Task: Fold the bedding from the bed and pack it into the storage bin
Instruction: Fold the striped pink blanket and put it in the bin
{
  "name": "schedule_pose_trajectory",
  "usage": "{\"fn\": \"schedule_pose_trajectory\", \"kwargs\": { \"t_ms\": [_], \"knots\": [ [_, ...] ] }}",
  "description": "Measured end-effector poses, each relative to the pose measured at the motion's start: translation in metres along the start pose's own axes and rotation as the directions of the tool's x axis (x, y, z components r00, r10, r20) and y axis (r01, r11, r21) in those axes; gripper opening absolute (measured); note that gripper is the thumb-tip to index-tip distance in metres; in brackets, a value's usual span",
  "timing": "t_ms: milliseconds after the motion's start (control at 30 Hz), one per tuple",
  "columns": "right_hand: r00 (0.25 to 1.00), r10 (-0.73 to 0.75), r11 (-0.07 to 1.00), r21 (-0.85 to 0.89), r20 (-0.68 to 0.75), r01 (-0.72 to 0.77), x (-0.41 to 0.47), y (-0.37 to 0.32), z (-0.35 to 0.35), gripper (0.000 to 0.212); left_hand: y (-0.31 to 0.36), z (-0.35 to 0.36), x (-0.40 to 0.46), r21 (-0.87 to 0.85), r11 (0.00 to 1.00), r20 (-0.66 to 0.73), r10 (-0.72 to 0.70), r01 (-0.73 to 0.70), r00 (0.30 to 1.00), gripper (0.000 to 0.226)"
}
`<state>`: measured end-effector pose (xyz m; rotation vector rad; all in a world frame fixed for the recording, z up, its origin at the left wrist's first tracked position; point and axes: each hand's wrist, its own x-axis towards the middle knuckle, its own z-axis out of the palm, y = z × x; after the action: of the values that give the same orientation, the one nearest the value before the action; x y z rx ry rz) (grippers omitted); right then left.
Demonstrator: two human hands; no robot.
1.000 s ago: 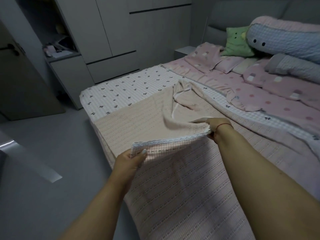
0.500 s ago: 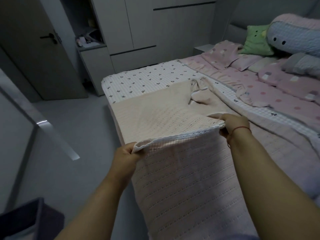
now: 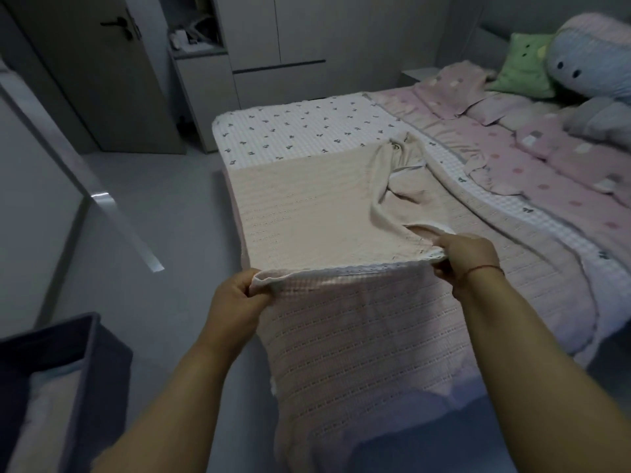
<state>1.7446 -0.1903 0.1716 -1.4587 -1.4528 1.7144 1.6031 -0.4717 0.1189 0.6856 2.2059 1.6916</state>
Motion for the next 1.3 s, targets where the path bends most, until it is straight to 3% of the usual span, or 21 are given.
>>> {"fn": "schedule_pose_trajectory", "kwargs": {
  "t_ms": [133, 233, 300, 400, 500, 567, 633, 733, 833, 933, 1067, 1167, 1300],
  "knots": [
    [0.986, 0.157, 0.985, 0.065, 0.056, -0.160, -0.007, 0.041, -0.005, 0.018, -0.024, 0.001, -0.034, -0.017, 0.998, 0.040, -0.064, 0.064, 0.997, 0.049],
    [0.971, 0.221, 0.972, 0.057, 0.088, -0.227, -0.005, 0.063, -0.003, 0.031, -0.045, 0.011, -0.053, 0.067, 0.988, -0.007, -0.138, 0.138, 0.990, 0.041],
    [0.963, 0.256, 0.966, 0.021, 0.088, -0.259, 0.000, 0.073, -0.006, 0.038, -0.055, 0.016, -0.062, 0.172, 0.979, -0.050, -0.104, 0.111, 0.993, 0.035],
    [0.948, 0.295, 0.956, -0.040, 0.118, -0.292, 0.005, 0.086, -0.015, 0.035, -0.065, 0.022, -0.079, 0.279, 0.956, -0.111, -0.065, 0.094, 0.992, 0.052],
    [0.928, 0.357, 0.930, -0.139, 0.112, -0.341, 0.011, 0.096, -0.025, 0.031, -0.064, 0.032, -0.099, 0.250, 0.941, -0.099, -0.211, 0.230, 0.972, 0.040],
    [0.923, 0.370, 0.921, -0.168, 0.107, -0.350, 0.013, 0.099, -0.032, 0.030, -0.054, 0.043, -0.111, 0.133, 0.918, -0.141, -0.355, 0.373, 0.924, 0.028],
    [0.941, 0.323, 0.939, -0.155, 0.100, -0.306, 0.016, 0.100, -0.036, 0.030, -0.043, 0.053, -0.117, -0.023, 0.907, -0.182, -0.418, 0.421, 0.890, 0.023],
    [0.989, 0.135, 0.983, -0.132, 0.065, -0.126, 0.014, 0.095, -0.039, 0.046, -0.026, 0.060, -0.123, -0.156, 0.915, -0.266, -0.402, 0.373, 0.876, 0.020],
    [0.986, -0.031, 0.994, -0.100, 0.163, 0.047, 0.008, 0.083, -0.043, 0.034, -0.010, 0.058, -0.126, -0.264, 0.907, -0.289, -0.399, 0.328, 0.870, 0.019],
    [0.973, -0.133, 0.988, -0.050, 0.191, 0.145, -0.005, 0.068, -0.054, 0.030, 0.010, 0.057, -0.134, -0.255, 0.932, -0.321, -0.332, 0.257, 0.887, 0.022],
    [0.954, -0.263, 0.965, 0.043, 0.148, 0.259, -0.048, 0.060, -0.082, 0.031, 0.030, 0.055, -0.169, -0.196, 0.976, -0.488, -0.185, 0.100, 0.853, 0.024],
    [0.955, -0.262, 0.965, 0.017, 0.142, 0.262, -0.077, 0.081, -0.097, 0.025, 0.017, 0.055, -0.203, -0.261, 0.957, -0.538, -0.256, 0.130, 0.803, 0.028],
    [0.981, -0.087, 0.989, -0.101, 0.173, 0.106, -0.076, 0.127, -0.102, 0.027, -0.016, 0.064, -0.226, -0.461, 0.841, -0.487, -0.508, 0.285, 0.710, 0.031]
  ]
}}
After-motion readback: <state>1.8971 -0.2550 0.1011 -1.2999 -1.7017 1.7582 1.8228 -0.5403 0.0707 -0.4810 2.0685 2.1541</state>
